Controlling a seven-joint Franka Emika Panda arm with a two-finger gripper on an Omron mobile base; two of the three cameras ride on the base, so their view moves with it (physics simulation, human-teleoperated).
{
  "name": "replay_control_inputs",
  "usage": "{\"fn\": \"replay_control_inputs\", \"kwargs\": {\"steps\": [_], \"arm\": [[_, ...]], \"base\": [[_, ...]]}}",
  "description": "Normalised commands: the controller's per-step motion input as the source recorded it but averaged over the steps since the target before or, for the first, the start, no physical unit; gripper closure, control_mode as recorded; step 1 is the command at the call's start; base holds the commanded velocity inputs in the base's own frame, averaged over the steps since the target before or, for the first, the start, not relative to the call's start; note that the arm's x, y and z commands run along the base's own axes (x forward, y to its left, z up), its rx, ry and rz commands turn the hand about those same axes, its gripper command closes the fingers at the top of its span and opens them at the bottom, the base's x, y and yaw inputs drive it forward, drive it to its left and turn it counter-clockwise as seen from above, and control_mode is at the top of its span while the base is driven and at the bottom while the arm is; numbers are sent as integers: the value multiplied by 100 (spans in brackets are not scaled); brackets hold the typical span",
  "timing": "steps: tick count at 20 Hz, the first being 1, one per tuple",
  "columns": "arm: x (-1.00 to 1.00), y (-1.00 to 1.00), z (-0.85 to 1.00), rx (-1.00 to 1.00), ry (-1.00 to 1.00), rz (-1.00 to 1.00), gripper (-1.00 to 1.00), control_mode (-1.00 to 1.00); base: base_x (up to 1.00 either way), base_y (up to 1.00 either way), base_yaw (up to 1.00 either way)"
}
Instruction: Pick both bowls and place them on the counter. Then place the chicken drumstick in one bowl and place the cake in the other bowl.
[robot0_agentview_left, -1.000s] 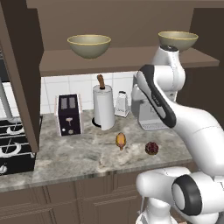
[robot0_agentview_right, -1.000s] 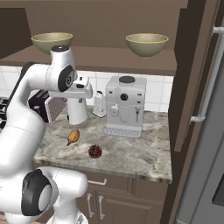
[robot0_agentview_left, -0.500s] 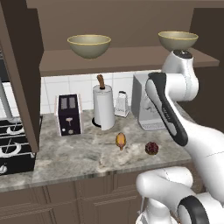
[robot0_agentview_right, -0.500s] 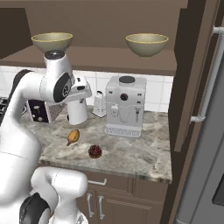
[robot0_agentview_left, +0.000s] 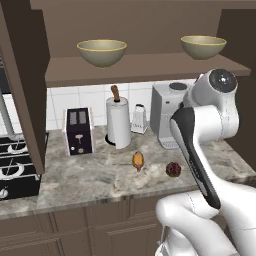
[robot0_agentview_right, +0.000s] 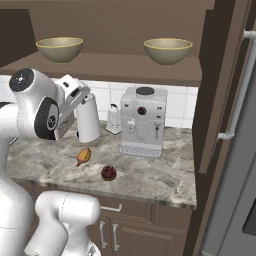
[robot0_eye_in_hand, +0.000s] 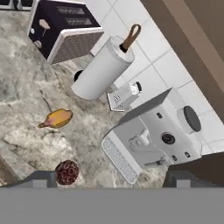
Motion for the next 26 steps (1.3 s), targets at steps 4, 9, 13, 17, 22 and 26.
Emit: {"fn": "replay_control_inputs", "kwargs": {"steps": [4,9,13,17,22,26], "arm": [[-24,0,54,-20,-8,13,-100,-100],[-4,0,78,-22,-3,4,-100,-100],[-1,-1,74,-17,0,0,-100,-100],[0,-12,56,-13,3,-7,-100,-100],[7,-9,53,-11,5,-9,-100,-100],[11,-28,35,-7,6,-9,-100,-100]], "base": [[0,0,0],[0,0,0],[0,0,0],[0,0,0],[0,0,0],[0,0,0]]}}
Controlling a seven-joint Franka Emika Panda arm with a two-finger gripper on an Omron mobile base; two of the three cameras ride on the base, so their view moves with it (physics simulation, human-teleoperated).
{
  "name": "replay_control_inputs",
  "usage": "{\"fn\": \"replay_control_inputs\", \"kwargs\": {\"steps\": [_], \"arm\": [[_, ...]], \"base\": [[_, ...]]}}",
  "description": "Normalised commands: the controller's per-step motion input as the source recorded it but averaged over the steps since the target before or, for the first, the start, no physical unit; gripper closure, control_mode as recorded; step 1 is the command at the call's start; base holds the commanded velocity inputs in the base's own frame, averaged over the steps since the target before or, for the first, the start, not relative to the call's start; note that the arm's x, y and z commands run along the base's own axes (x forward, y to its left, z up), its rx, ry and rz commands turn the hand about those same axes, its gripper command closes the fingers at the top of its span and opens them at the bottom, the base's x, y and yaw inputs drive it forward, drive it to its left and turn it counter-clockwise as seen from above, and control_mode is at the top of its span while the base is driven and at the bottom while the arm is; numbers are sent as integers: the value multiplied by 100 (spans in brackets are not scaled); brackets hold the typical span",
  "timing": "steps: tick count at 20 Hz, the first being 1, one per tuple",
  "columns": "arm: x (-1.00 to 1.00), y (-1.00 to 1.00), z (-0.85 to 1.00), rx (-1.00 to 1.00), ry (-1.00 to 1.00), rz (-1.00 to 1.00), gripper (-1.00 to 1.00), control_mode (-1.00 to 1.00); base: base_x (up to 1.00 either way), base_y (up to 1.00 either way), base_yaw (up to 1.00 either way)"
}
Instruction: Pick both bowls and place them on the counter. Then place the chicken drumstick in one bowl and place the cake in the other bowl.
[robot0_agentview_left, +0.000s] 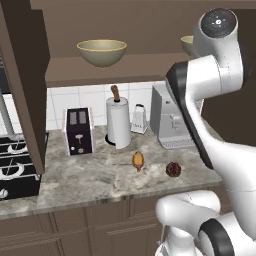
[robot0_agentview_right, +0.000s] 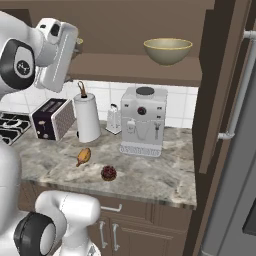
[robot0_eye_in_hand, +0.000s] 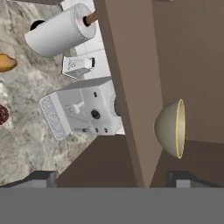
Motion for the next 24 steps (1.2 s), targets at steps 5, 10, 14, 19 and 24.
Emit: {"fn": "replay_control_inputs", "kwargs": {"steps": [5,10,14,19,24], "arm": [[4,-33,-7,-3,1,-6,-100,-100],[19,-37,-26,-2,1,0,-100,-100],[15,-43,-20,0,7,6,-100,-100],[16,-41,-6,0,0,0,-100,-100],[20,-34,0,0,-1,3,-100,-100]], "base": [[0,0,0],[0,0,0],[0,0,0],[0,0,0],[0,0,0]]}}
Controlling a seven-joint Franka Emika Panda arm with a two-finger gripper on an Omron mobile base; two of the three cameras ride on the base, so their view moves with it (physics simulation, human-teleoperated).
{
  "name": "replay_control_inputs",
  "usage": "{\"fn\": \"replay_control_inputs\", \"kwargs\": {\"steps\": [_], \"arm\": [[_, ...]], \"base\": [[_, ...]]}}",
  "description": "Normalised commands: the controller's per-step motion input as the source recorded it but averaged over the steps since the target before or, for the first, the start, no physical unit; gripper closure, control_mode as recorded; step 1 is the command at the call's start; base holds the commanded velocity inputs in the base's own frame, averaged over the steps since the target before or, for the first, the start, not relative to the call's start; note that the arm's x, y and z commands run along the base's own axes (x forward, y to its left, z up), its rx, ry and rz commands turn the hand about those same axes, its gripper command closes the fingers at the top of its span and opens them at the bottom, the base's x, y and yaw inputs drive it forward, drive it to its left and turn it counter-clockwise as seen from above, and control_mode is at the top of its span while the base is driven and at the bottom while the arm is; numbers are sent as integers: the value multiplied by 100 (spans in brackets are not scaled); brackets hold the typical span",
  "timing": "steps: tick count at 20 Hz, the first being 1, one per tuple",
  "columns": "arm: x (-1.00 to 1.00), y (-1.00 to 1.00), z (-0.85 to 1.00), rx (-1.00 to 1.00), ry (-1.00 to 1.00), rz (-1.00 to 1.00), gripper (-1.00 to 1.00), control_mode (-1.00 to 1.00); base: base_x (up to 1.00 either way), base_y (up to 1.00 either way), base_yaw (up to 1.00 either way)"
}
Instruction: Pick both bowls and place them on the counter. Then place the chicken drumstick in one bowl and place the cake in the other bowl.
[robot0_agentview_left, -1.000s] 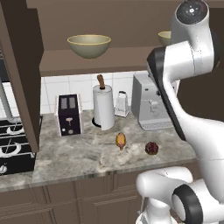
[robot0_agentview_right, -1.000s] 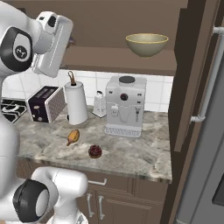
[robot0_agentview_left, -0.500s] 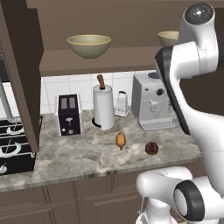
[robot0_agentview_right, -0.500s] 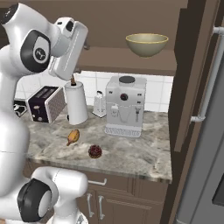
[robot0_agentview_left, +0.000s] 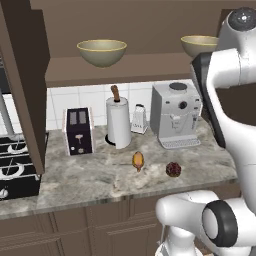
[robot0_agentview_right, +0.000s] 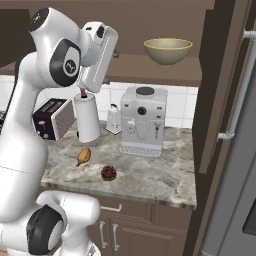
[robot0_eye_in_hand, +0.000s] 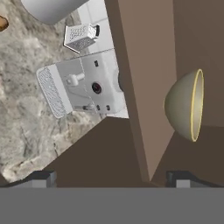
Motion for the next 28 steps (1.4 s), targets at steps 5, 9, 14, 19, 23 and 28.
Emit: {"fn": "replay_control_inputs", "kwargs": {"steps": [5,9,14,19,23,28], "arm": [[28,-22,0,0,-1,1,-100,-100],[40,-13,0,0,0,1,-100,-100],[32,-12,6,0,-1,0,-100,-100],[26,0,14,-1,0,0,-100,-100],[19,0,1,-2,-2,0,-100,-100],[14,-1,-4,-1,-7,0,-100,-100]], "base": [[0,0,0],[0,0,0],[0,0,0],[0,0,0],[0,0,0],[0,0,0]]}}
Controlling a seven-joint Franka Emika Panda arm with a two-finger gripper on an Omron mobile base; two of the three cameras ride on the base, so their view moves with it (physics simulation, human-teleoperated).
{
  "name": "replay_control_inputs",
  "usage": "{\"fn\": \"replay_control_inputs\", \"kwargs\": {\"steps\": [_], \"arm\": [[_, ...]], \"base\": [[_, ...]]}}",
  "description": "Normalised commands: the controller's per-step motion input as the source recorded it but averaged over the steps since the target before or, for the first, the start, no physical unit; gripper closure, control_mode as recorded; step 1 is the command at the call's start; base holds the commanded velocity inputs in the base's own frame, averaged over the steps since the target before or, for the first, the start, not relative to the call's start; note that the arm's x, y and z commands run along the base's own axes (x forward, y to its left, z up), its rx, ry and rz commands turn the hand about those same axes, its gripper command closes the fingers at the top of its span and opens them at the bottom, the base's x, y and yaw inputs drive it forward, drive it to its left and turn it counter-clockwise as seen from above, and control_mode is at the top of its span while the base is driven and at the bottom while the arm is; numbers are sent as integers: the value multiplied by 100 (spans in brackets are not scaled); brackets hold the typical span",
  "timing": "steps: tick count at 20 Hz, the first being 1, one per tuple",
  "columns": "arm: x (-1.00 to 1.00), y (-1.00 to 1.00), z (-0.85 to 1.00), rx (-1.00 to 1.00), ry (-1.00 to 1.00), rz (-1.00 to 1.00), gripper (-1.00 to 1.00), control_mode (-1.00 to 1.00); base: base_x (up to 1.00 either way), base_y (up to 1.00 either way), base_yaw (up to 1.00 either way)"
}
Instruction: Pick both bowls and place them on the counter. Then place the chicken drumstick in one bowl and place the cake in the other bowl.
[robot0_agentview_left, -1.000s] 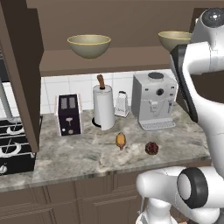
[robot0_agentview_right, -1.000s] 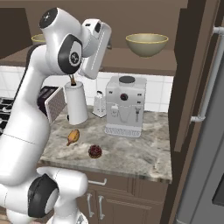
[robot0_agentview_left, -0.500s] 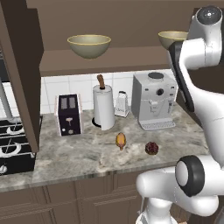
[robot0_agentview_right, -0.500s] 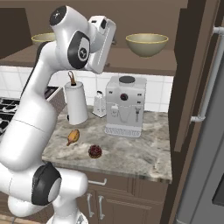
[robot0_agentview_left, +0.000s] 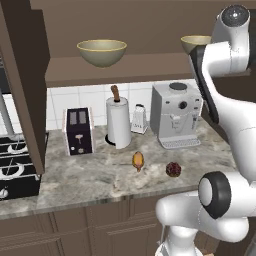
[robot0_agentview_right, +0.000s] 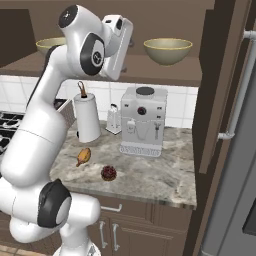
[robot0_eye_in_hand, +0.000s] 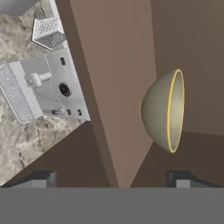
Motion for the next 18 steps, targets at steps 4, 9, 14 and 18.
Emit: {"fn": "replay_control_inputs", "kwargs": {"steps": [4,9,14,18], "arm": [[13,-4,-1,0,-10,0,-100,-100],[17,-2,-2,-1,-4,0,-100,-100],[16,-1,0,0,0,0,-100,-100],[24,-1,0,0,0,0,-100,-100]], "base": [[0,0,0],[0,0,0],[0,0,0],[0,0,0]]}}
